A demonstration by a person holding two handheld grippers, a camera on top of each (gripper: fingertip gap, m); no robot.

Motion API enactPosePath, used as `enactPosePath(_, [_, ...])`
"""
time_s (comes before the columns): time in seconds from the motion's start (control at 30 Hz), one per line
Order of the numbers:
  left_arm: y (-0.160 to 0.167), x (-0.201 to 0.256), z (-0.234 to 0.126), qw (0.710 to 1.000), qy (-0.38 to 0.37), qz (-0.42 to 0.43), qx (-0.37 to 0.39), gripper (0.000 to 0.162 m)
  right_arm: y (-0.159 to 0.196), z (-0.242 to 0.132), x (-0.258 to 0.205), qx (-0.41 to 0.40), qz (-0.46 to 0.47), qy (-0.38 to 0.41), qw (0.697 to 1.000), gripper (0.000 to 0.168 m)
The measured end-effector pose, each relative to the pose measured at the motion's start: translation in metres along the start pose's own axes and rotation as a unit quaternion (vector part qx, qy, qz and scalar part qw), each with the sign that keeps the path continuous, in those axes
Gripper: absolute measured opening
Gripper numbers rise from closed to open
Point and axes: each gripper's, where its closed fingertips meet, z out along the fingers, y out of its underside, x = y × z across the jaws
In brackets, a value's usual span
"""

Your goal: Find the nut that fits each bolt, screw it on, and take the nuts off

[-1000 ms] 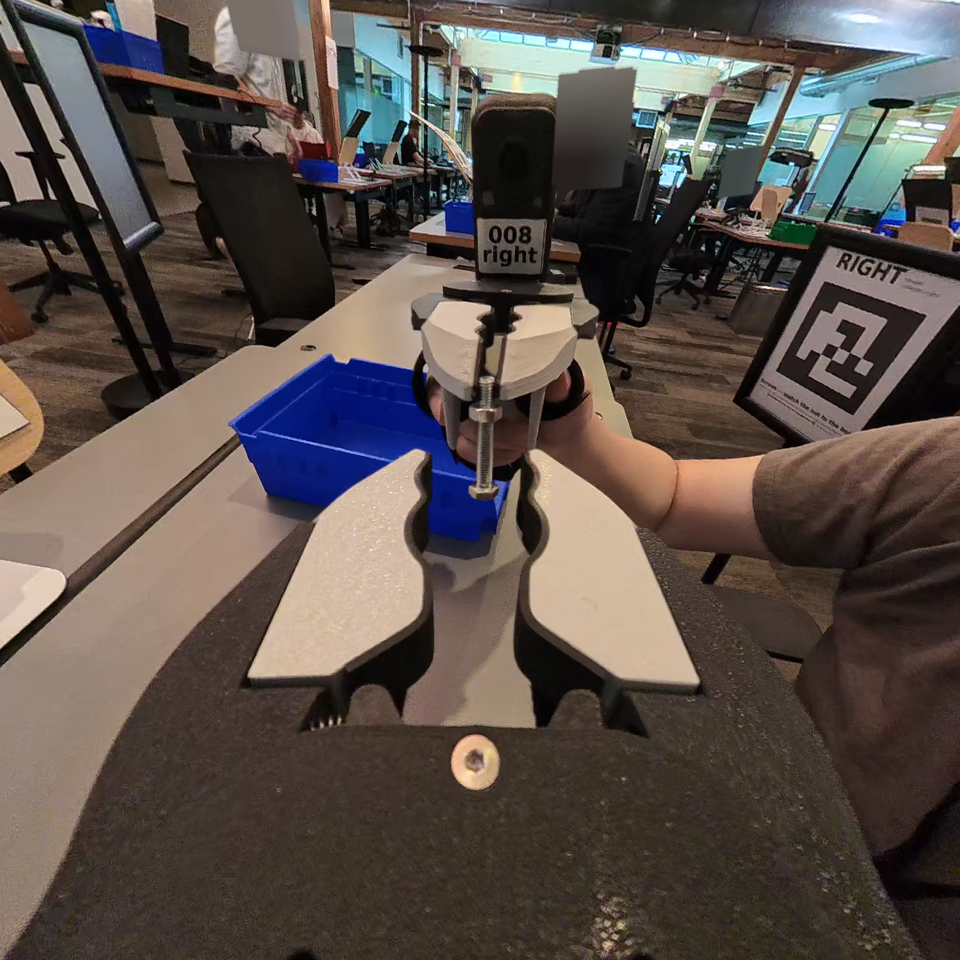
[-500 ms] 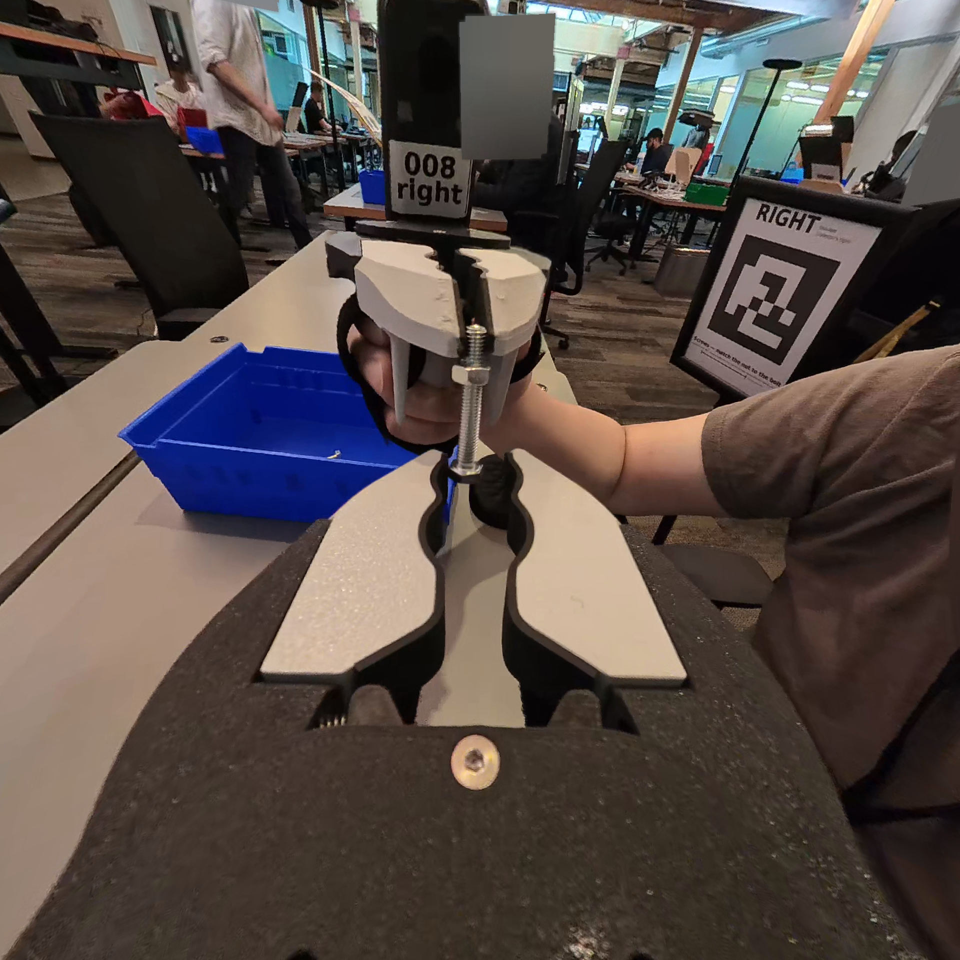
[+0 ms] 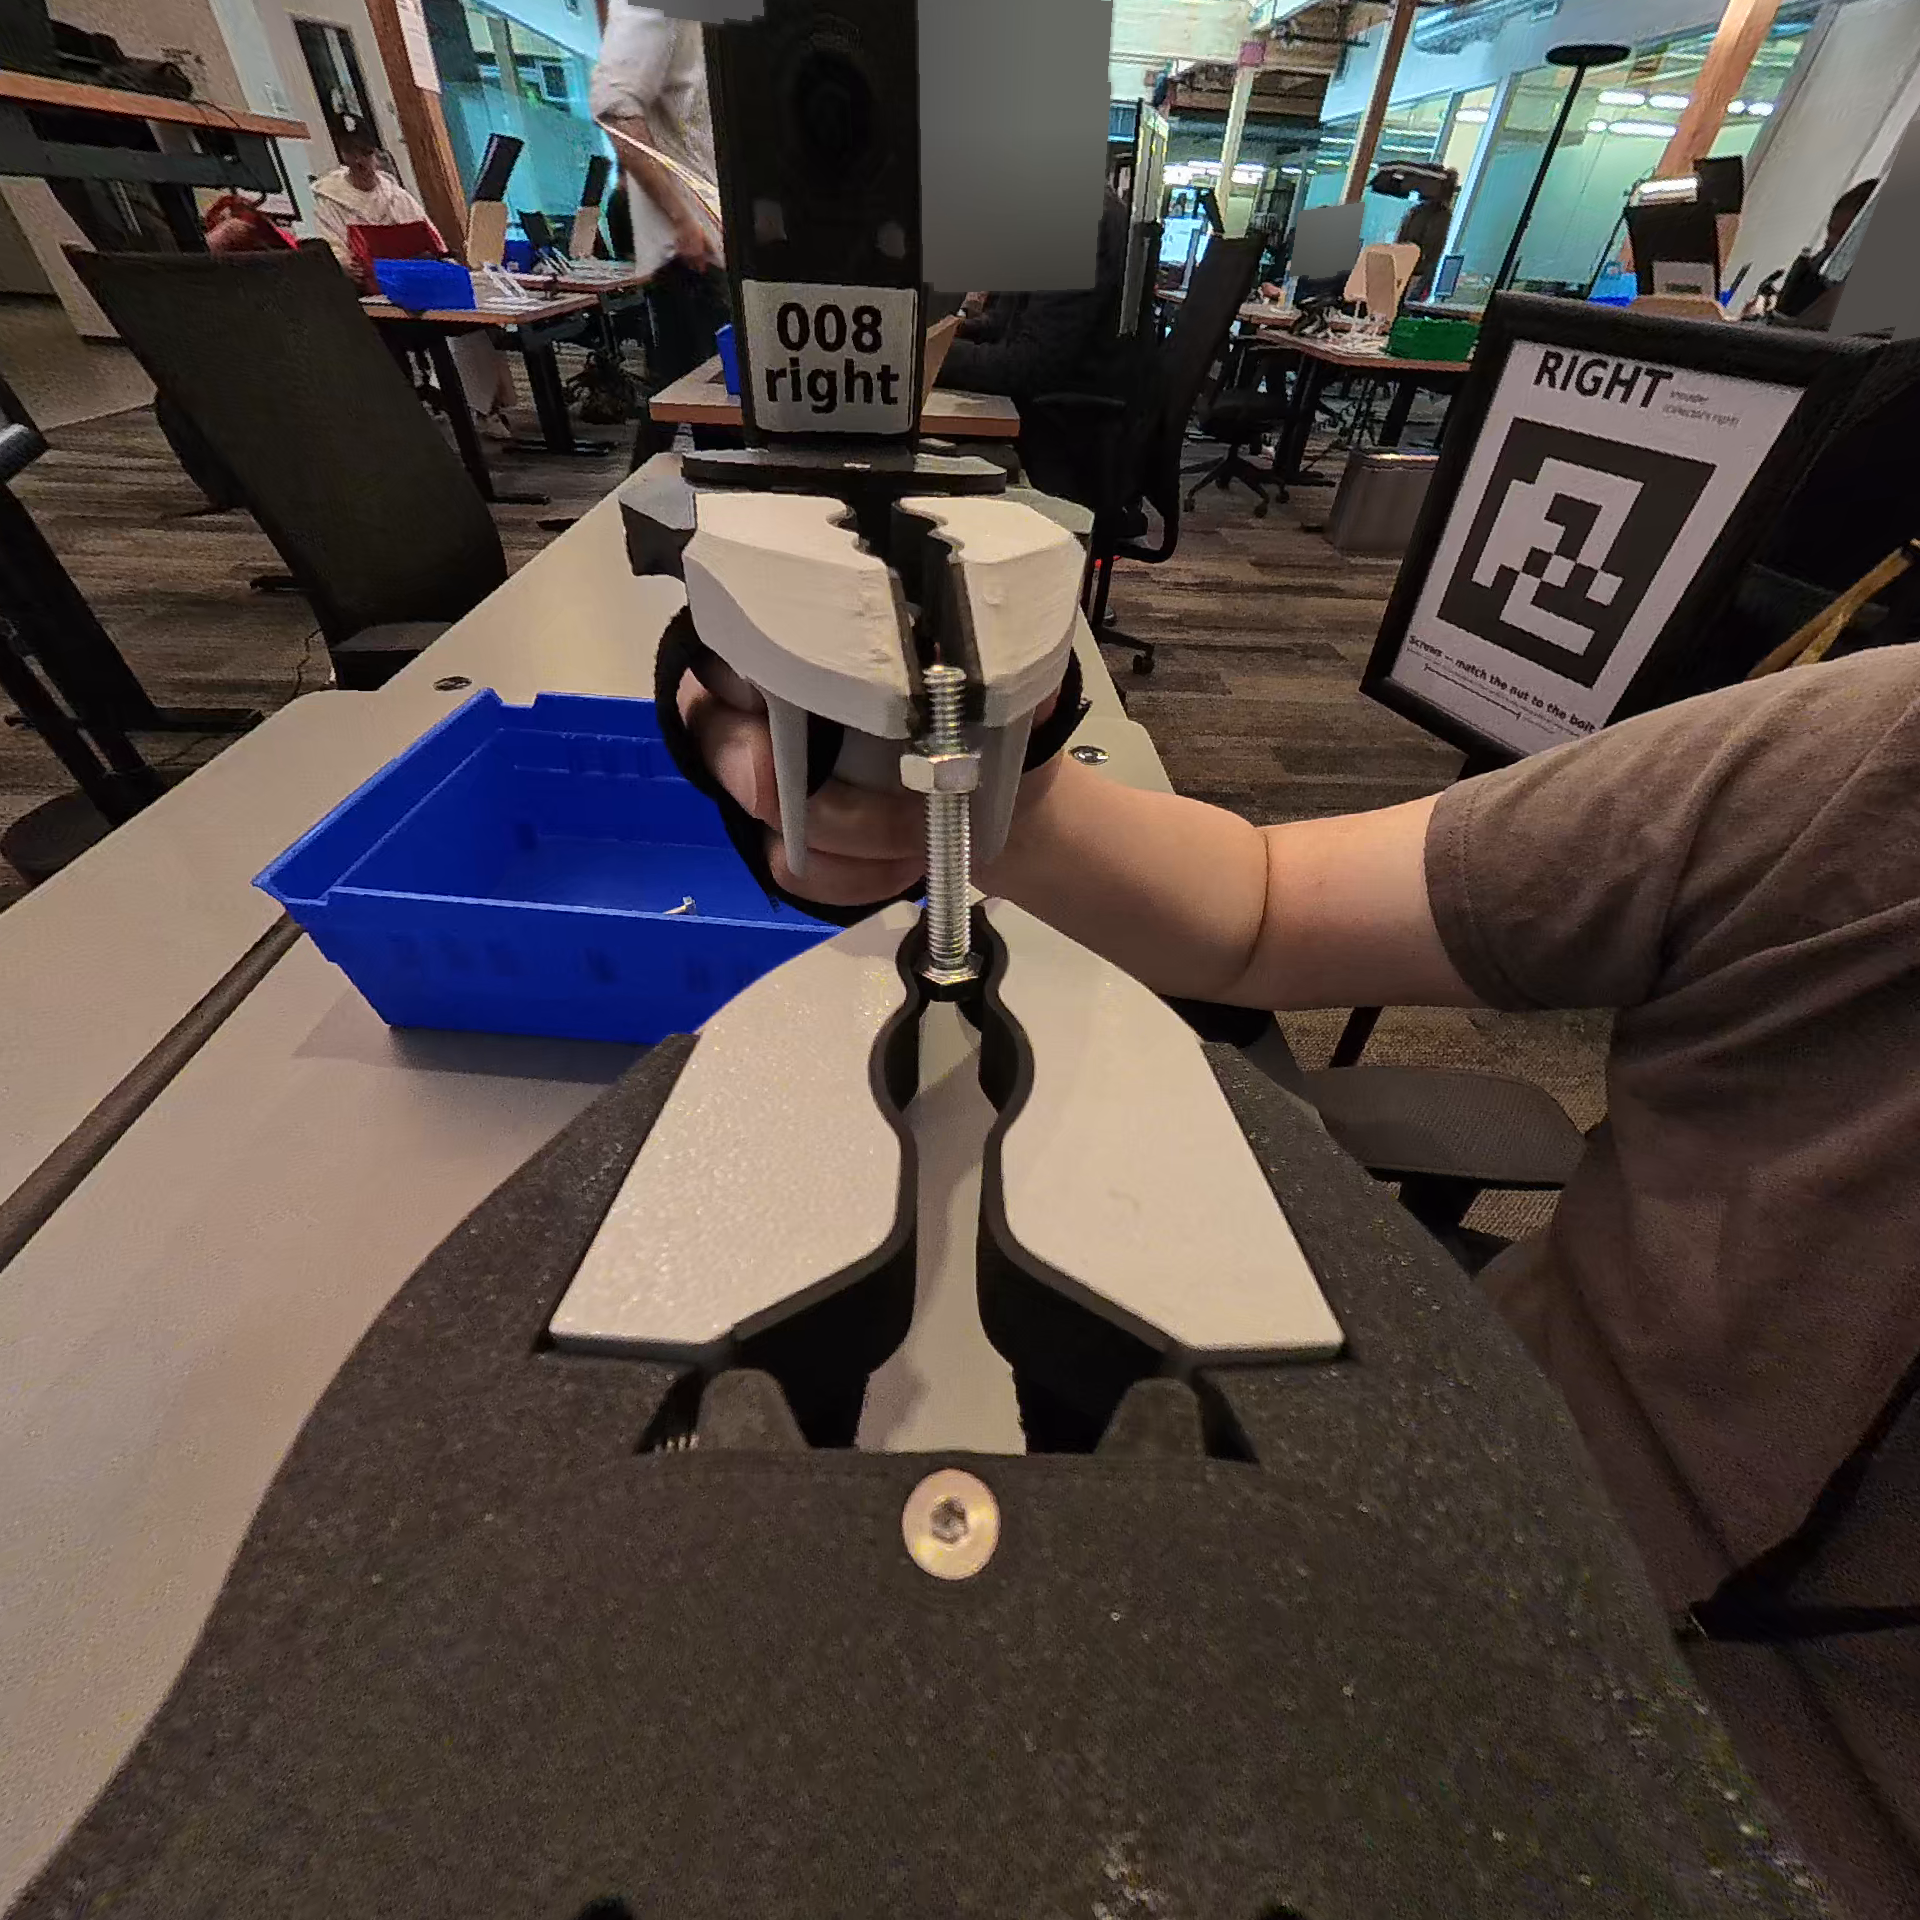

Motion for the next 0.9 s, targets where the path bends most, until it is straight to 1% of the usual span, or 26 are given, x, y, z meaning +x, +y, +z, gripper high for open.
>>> enactPosePath(0.07, [0.0002,0.0009,0.0001,1.000,0.002,0.000,-0.002,0.007,0.0000,0.0000,-0.0005,-0.001,-0.003,0.000,1.000,0.006])
enactPosePath(0.27, [0.0001,0.0002,0.0006,1.000,0.001,0.002,0.000,0.005,0.0001,-0.0001,-0.0011,0.000,-0.006,-0.003,1.000,0.006])
enactPosePath(0.47, [0.0007,-0.0031,0.0011,1.000,-0.022,0.018,-0.009,0.005,-0.0003,-0.0006,-0.0009,0.003,-0.010,-0.002,1.000,0.006])
enactPosePath(0.77, [0.0010,-0.0041,0.0007,1.000,-0.025,0.014,-0.009,0.005,0.0004,-0.0005,-0.0005,0.000,-0.026,0.006,1.000,0.006])
enactPosePath(0.8, [0.0008,-0.0052,0.0004,0.999,-0.028,0.016,-0.008,0.006,0.0003,-0.0006,-0.0004,-0.001,-0.026,0.006,1.000,0.007])
enactPosePath(0.87, [0.0008,-0.0073,-0.0001,0.999,-0.036,0.016,-0.009,0.015,-0.0004,-0.0019,0.0001,-0.001,-0.025,0.006,1.000,0.006])
enactPosePath(0.9, [0.0002,-0.0076,-0.0006,0.999,-0.037,0.016,-0.008,0.017,-0.0005,-0.0029,0.0006,-0.002,-0.024,0.007,1.000,0.006])
